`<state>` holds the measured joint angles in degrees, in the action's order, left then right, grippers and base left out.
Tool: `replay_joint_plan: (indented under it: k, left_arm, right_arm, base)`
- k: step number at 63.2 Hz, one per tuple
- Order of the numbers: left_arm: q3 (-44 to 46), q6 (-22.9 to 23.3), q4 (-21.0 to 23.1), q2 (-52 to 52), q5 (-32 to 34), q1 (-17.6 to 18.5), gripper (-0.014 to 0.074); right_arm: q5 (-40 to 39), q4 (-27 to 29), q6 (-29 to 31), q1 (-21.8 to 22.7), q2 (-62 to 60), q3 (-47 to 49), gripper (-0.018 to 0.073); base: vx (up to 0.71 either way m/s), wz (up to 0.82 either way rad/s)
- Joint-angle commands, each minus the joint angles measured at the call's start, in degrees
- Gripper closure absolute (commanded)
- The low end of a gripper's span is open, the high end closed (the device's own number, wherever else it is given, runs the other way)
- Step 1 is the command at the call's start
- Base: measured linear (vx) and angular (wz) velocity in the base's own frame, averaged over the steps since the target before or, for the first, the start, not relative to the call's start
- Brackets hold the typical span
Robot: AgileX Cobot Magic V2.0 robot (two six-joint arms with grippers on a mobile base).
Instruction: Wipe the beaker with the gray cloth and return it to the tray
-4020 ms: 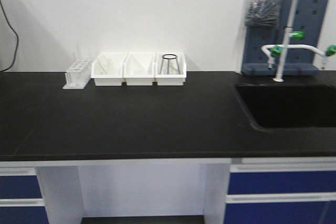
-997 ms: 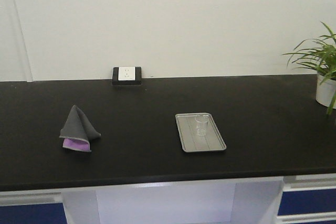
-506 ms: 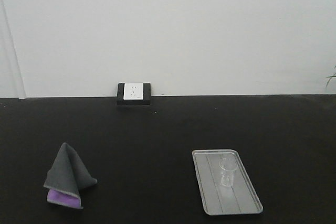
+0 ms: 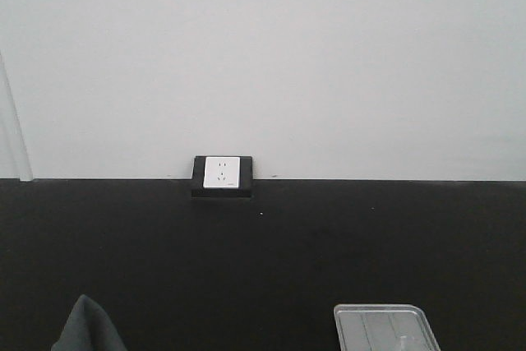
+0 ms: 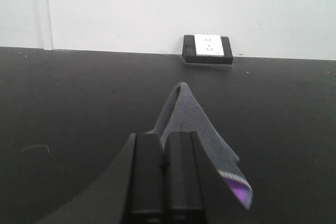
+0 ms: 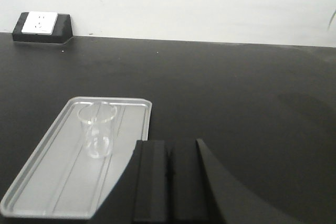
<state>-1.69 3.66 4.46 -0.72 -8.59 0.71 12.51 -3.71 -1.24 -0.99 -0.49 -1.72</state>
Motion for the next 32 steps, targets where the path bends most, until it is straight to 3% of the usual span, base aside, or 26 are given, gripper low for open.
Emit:
replay_joint_plan:
  k: [1,32]
  left_arm:
    - [-1.6,0.3,0.2,-0.8,4.9,0.1,0.0603]
    - [-1.6,0.3,0.2,-0.8,4.9,0.1,0.0603]
  right_arm:
    - [-4.7,-0.3,0.1,0.0,-0.3,-0.3,0.057]
    - [-4.7,-0.3,0.1,0.0,-0.3,-0.3,0.057]
  base:
    - [0.26,0.06]
    - [0.16,0.04]
